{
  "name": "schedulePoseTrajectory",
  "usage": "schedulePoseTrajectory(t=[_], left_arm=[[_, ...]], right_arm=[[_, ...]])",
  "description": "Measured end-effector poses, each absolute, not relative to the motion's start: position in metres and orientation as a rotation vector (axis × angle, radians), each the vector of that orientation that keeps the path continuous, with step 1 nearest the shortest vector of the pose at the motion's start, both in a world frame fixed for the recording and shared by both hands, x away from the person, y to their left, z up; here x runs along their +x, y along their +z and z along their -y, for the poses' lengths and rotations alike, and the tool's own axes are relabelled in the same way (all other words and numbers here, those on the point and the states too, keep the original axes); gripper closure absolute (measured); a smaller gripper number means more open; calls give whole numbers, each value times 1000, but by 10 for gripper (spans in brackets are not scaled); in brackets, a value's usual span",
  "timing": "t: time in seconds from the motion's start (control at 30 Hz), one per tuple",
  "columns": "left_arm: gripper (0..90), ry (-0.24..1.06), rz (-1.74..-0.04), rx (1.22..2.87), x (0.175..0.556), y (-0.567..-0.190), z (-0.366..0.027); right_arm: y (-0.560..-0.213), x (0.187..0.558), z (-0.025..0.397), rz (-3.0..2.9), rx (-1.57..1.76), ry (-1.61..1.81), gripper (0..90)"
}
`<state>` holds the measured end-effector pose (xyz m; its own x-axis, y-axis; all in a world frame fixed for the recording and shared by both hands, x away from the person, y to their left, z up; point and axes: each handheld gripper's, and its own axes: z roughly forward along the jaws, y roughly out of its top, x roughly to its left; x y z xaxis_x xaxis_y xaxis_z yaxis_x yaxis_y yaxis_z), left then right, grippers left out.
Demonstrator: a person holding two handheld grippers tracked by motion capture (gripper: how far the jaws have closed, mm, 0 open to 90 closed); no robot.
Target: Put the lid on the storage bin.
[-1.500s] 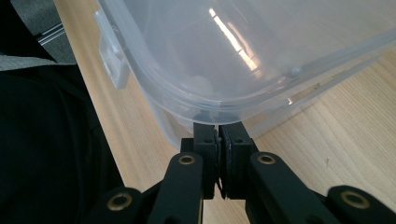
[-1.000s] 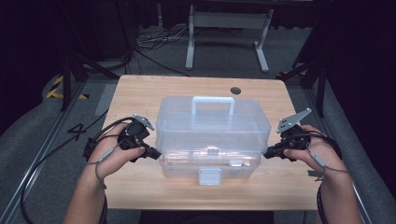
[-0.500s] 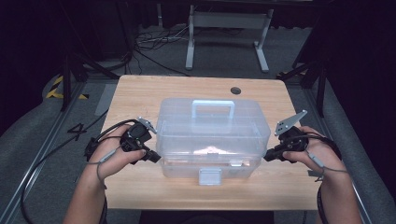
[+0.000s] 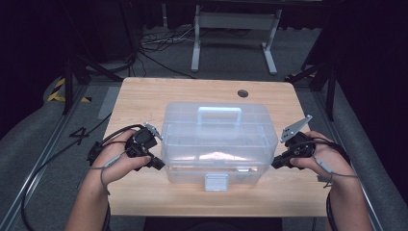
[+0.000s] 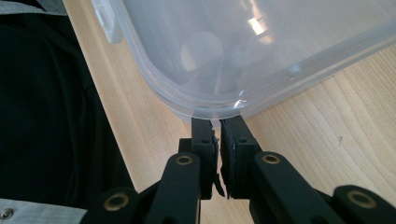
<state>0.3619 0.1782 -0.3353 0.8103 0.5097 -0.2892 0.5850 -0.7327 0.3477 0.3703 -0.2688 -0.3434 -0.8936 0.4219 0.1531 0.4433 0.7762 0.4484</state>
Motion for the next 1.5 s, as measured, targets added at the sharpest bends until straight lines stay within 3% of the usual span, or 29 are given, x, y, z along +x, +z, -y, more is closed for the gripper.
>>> schedulePoseTrajectory(t=[0.73, 1.17, 1.5], left_arm=[[883, -253, -817, 2622, 363, -340, -178], [859, -256, -830, 2568, 365, -340, -184], [802, -169, -902, 2465, 366, -334, -197]], right_arm=[[-349, 372, 268, 2923, -701, -675, 840], [-350, 374, 274, 2894, -742, -713, 828], [-345, 378, 290, 2894, -826, -796, 803]])
